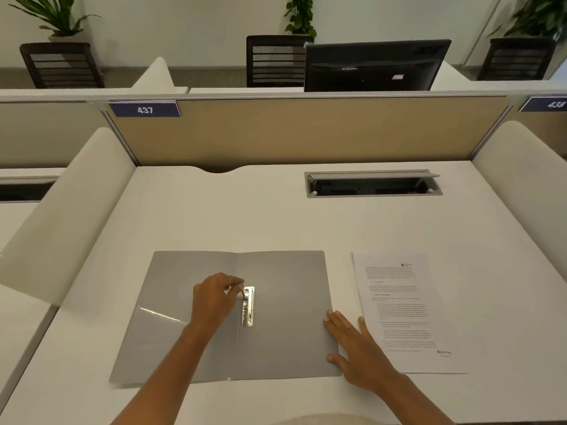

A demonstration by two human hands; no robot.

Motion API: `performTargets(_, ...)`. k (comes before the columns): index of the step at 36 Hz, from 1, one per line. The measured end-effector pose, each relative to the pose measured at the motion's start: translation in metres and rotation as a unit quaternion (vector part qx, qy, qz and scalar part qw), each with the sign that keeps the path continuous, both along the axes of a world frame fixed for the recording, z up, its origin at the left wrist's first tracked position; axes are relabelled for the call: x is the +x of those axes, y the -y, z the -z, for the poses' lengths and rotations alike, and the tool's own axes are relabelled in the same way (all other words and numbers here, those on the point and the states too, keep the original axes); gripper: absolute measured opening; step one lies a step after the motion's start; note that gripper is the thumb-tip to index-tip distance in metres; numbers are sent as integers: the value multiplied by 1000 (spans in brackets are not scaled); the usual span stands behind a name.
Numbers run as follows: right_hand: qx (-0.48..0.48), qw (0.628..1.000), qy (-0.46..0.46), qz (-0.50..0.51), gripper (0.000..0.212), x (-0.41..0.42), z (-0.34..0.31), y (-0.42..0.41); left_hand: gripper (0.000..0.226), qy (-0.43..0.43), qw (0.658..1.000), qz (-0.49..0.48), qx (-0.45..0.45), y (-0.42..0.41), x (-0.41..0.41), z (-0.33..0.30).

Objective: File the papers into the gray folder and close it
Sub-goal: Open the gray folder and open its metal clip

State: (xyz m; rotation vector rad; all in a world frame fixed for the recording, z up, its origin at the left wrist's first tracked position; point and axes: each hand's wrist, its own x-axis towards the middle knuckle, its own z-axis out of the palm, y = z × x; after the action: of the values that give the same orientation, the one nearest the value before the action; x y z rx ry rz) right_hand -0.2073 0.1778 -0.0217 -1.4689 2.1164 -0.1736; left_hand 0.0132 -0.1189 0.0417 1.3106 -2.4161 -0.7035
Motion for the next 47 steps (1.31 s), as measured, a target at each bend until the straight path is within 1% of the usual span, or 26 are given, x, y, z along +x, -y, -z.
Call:
performTargets(4, 2, 1000, 1, 4, 80, 1, -1, 0, 11, 23, 1000, 10, 4, 14, -12, 2)
performTargets(9, 4, 1000, -4, 8, 80, 2, -1, 1, 22, 79, 995, 54, -18, 23, -23, 5)
performTargets(13, 8, 1000, -10, 11, 80, 4, 1, 0, 32, 145, 985, 93, -22, 24, -28, 7)
performTargets(18, 11, 1000, -14, 14, 81, 4, 5, 0, 44, 204, 972, 114, -18, 23, -29, 10)
performTargets(21, 14, 1000, -17, 14, 81, 3, 7, 0, 53, 210, 970, 118, -5, 22, -29, 11)
performTargets(26, 13, 1000, -9, 19, 81, 4, 4, 0, 58, 204, 972, 121, 6, 23, -28, 14)
performTargets(28, 14, 1000, -8, 19, 81, 6, 0, 1, 63, 200, 973, 115, 16, 22, -28, 15)
performTargets(32, 21, 1000, -1, 19, 81, 7, -9, 3, 73, 172, 981, 78, 31, 20, -27, 14)
performTargets(34, 22, 999, 12, 21, 81, 6, -13, 4, 74, 138, 989, 48, 28, 17, -27, 12)
performTargets(36, 6, 998, 43, 35, 81, 6, -19, 4, 70, 80, 996, 17, 21, 8, -26, 8)
performTargets(38, -41, 993, 81, 73, 77, 5, -22, 4, 59, 14, 1000, 6, -5, -7, -26, 3)
performTargets(41, -113, 977, 84, 161, 67, -3, -25, -2, 49, -66, 996, 52, -42, -45, -29, -4)
performTargets(42, -131, 969, 74, 194, 62, -8, -27, -4, 49, -82, 993, 76, -33, -60, -32, -4)
performTargets(44, -161, 953, 55, 250, 47, -20, -31, -10, 49, -105, 988, 112, 15, -92, -39, -1)
performTargets(46, -177, 940, 28, 290, 37, -35, -34, -18, 48, -117, 982, 122, 86, -124, -49, 5)
performTargets(47, -178, 935, 19, 306, 36, -44, -35, -22, 48, -120, 977, 119, 129, -138, -56, 8)
